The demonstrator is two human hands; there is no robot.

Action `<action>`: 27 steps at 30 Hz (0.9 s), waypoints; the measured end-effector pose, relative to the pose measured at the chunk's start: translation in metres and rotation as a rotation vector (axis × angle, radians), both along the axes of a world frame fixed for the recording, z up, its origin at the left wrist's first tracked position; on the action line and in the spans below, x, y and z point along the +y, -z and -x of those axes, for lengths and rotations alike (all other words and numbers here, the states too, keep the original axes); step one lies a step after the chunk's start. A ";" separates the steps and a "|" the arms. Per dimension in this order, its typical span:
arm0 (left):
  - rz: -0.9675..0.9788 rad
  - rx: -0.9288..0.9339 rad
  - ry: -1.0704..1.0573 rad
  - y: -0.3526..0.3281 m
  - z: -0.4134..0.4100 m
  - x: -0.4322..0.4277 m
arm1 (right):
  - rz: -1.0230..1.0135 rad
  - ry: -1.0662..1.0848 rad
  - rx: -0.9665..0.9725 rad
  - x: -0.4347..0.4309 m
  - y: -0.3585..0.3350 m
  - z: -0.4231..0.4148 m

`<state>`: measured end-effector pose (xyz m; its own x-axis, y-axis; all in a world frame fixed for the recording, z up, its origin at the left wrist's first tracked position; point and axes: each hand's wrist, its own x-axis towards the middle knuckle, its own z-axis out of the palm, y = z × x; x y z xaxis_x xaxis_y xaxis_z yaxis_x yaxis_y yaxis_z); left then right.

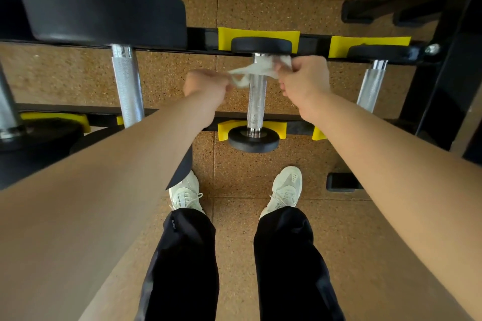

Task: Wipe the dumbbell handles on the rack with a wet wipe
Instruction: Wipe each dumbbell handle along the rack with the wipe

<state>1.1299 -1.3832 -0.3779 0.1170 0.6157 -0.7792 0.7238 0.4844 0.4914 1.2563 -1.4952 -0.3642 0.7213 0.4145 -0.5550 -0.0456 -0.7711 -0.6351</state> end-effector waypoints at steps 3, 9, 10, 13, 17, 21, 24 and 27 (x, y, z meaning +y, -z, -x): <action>0.045 -0.114 0.168 -0.007 0.008 -0.015 | 0.131 0.080 -0.010 -0.021 0.005 -0.011; -0.063 0.167 0.308 0.010 0.031 -0.004 | 0.063 -0.240 0.009 -0.039 -0.002 0.024; -0.056 0.169 0.398 0.010 0.034 -0.005 | 0.084 -0.265 -0.014 -0.044 0.000 0.026; -0.044 0.180 0.617 0.009 0.041 -0.007 | 0.184 -0.308 -0.063 -0.067 0.009 0.021; -0.121 0.420 0.713 0.015 0.049 0.002 | 0.113 -0.476 -0.094 -0.066 0.006 0.040; -0.176 0.486 0.893 0.008 0.043 -0.003 | 0.181 -0.462 -0.173 -0.067 0.014 0.039; -0.070 0.391 0.965 0.003 0.044 -0.005 | 0.287 -0.408 -0.185 -0.079 0.018 0.027; -0.136 0.270 0.882 -0.007 0.049 -0.008 | 0.241 -0.378 -0.220 -0.080 0.009 0.028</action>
<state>1.0811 -1.3913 -0.3707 0.4114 0.4781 -0.7760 0.9005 -0.3445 0.2652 1.2280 -1.5752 -0.3733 0.6564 0.5482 -0.5183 0.3805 -0.8338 -0.4001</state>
